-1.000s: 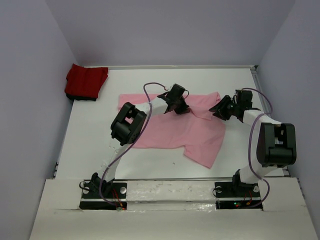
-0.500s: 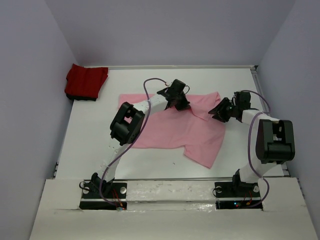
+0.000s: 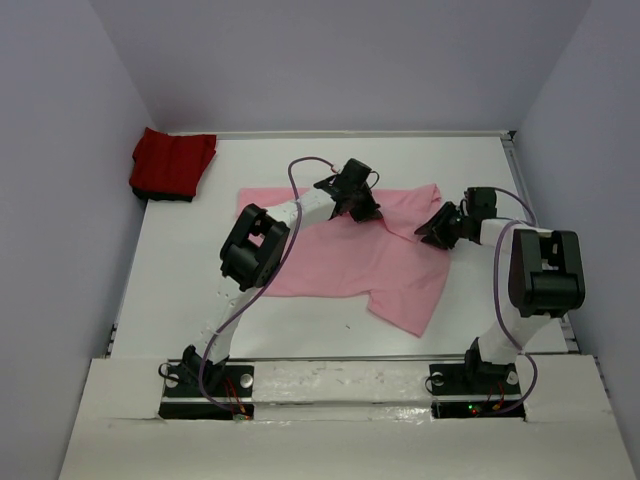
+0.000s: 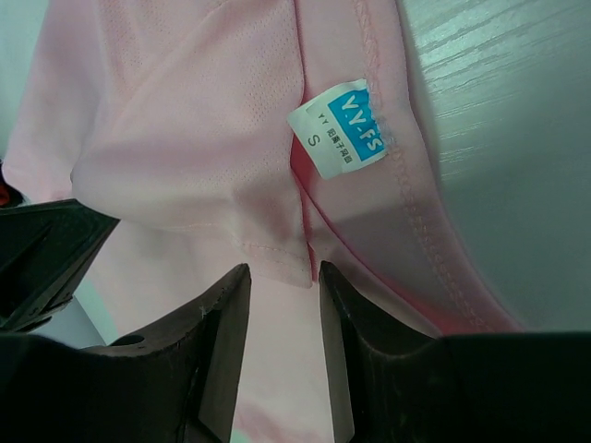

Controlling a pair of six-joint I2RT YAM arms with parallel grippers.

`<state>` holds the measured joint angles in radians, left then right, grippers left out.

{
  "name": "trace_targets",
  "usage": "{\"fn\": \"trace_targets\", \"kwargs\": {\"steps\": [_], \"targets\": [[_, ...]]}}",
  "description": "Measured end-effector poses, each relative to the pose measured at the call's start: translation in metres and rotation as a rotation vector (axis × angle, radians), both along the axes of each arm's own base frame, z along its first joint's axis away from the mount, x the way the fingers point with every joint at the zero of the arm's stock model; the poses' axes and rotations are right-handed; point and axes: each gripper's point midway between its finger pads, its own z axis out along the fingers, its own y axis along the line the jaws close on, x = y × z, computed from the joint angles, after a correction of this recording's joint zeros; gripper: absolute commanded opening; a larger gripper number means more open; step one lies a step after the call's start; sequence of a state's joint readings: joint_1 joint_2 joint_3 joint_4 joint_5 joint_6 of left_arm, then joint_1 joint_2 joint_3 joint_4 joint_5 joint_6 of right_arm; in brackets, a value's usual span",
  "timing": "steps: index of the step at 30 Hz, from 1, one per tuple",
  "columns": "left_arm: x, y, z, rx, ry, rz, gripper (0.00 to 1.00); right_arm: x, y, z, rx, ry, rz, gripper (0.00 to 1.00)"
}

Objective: Fold and stack the t-shirts
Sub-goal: Fold the flattened tshirt in 1/3 of the way

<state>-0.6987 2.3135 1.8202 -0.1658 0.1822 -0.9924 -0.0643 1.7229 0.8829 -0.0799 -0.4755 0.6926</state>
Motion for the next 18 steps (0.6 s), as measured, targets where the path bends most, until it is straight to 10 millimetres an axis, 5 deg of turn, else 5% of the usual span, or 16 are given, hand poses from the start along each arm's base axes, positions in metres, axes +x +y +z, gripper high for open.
{"fn": "trace_targets", "kwargs": {"steps": [14, 18], "targets": [[-0.0003, 0.0, -0.0001, 0.0, 0.001, -0.001, 0.0, -0.003, 0.004, -0.0072, 0.03, 0.018, 0.0, 0.39], [-0.0006, 0.0002, -0.0004, 0.001, 0.003, -0.001, 0.0, -0.0028, 0.0046, -0.0075, 0.033, 0.02, -0.003, 0.28]]}}
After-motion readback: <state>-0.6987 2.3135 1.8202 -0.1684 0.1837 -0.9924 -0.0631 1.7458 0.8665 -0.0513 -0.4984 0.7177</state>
